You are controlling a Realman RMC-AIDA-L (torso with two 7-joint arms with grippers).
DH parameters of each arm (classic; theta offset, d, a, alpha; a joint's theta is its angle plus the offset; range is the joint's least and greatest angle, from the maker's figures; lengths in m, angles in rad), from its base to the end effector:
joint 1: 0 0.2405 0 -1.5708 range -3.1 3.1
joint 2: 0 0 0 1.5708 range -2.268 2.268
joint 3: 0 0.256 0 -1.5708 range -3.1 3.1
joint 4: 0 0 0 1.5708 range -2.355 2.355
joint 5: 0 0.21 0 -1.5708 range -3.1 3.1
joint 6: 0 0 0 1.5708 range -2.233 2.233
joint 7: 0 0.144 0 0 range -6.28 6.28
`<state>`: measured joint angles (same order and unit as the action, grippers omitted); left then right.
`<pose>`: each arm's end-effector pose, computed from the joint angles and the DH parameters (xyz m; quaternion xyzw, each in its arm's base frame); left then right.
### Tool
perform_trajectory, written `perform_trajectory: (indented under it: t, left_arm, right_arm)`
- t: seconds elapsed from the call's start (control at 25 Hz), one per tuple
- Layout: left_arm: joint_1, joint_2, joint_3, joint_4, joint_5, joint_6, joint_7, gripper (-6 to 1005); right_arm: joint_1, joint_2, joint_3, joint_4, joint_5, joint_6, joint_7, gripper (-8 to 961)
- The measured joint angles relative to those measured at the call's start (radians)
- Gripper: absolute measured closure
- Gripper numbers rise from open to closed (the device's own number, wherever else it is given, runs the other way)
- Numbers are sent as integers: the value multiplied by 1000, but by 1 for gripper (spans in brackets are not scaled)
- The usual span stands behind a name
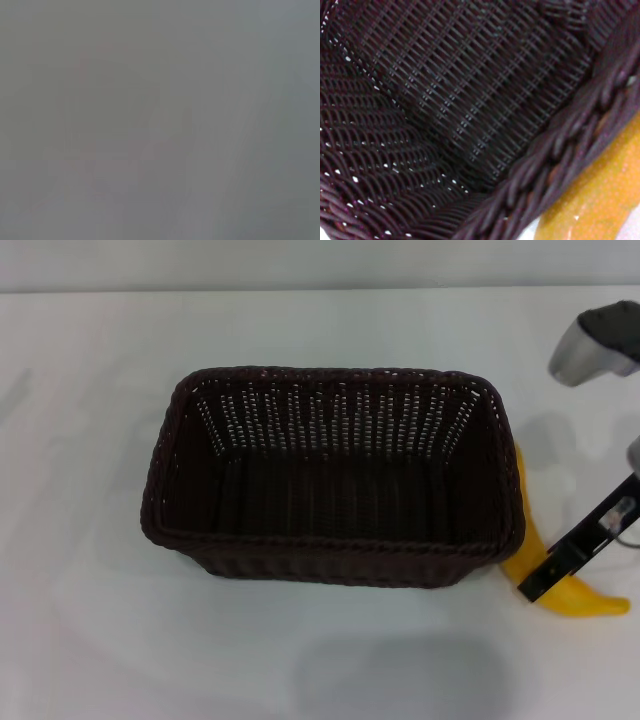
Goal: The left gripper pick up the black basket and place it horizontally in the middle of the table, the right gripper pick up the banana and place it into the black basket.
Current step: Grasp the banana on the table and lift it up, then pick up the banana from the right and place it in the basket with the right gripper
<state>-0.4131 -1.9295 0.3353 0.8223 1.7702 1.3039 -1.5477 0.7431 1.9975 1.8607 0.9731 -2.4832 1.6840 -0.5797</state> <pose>-0.3435 0.3495 0.1865 -0.7600 -0.3101 -0.3100 0.4797 0.2108 0.3532 -0.0006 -0.8754 0.4357 -0.2040 0.0473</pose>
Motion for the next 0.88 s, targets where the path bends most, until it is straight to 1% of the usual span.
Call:
perform_trajectory:
  t: [0.12,0.2,0.36,0.4,0.44,0.52,0.56,0.64,0.68,0.76,0.84,0.88]
  left_arm:
    - [3,-1,-1,0,-3,0,0,246]
    - [5,-2,-1,1,-6,0,0,245]
    - [7,-3,-2,2,-8,0,0,245]
    - [7,-4,-2,2,-9,1,0,245]
    - [7,-4,-2,3,-9,1,0,245]
    - [8,-5,-2,4,-9,1,0,245]
    - [8,-5,-2,5,-9,1,0,245]
    - [8,-6,-2,6,-9,2,0,246]
    - [8,-6,-2,7,-9,3,0,246]
    - [8,-7,-2,8,-9,4,-2,246]
    - [8,-9,-1,8,-9,4,-3,246]
    - [7,-10,-1,8,-9,4,-3,246]
  right_arm:
    - [-6,-15,32,8,-1,8,-24,459]
    - [-13,-30,51,23,-1,15,-37,463]
    - [-19,-70,78,52,-1,22,-52,463]
    - [-20,-84,94,63,-1,26,-63,463]
    - [-20,-99,128,77,-1,34,-84,463]
    - [-19,-114,174,92,-1,46,-111,463]
    - [-16,-126,214,110,0,55,-133,464]
    - [-11,-139,263,154,7,67,-159,464]
    - [-8,-143,280,183,15,76,-171,464]
    - [1,-142,301,249,49,103,-196,464]
    - [12,-136,306,304,92,123,-210,464]
    - [23,-129,303,333,124,132,-215,464]
